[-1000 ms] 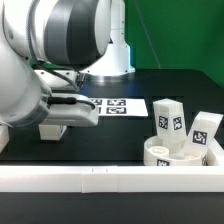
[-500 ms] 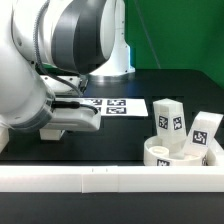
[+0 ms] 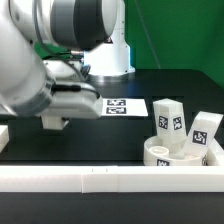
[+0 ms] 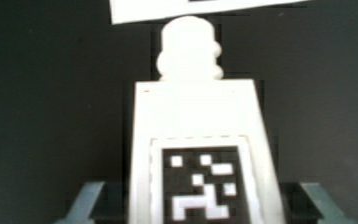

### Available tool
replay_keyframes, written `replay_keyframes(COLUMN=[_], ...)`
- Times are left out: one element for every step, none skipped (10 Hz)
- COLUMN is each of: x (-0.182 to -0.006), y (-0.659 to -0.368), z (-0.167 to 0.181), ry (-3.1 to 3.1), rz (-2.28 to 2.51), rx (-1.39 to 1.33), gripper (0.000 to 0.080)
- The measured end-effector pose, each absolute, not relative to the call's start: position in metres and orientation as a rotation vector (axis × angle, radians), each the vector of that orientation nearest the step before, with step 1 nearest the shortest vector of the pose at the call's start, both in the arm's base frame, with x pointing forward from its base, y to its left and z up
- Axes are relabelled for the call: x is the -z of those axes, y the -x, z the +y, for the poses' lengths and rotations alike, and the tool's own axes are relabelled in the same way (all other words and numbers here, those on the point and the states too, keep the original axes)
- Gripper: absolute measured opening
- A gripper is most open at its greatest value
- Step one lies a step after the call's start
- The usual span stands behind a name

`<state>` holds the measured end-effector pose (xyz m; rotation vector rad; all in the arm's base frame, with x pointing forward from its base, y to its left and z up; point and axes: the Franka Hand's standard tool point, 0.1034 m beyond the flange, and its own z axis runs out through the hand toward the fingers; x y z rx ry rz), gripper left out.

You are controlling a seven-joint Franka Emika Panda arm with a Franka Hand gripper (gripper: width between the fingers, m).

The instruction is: Assemble stool

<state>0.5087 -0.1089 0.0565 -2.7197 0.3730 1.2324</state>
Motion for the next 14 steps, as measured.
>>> replay_keyframes(x=[-0.075,-0.093,-0.103,-0.107,-0.106,-0.105,-0.102,-0.103,-0.098,-0.099,-0.106,-0.111,-0.114,-0.113], y=[-0.521,-0.536,-0.547,-0.553,-0.559,-0.559,-0.566,-0.566,-0.581,-0.585,-0.592,-0.602,-0.609,-0.615], z=[-0.091,-0.07,-0.049,-0.037,-0.025,-0.024,-0.026,-0.026,-0.027,-0.026,-0.014,0.005,0.016,0.016], ry=[2.732,2.761,2.782,2.793,2.815,2.82,2.843,2.843,2.893,2.932,2.979,3.016,3.036,3.048], rz=[0.451,0.497,0.546,0.594,0.715,0.669,0.677,0.676,0.667,0.666,0.636,0.565,0.511,0.522], rx=[-1.237,-1.211,-1.185,-1.176,-1.164,-1.156,-1.095,-1.093,-0.937,-0.772,-0.593,-0.418,-0.278,-0.088], gripper=[0.0334,0.0334,0.0334,0.0335,0.0335,0.0335,0.0335,0.0335,0.0335,0.0335,0.0335,0.0335,0.0335,0.0336])
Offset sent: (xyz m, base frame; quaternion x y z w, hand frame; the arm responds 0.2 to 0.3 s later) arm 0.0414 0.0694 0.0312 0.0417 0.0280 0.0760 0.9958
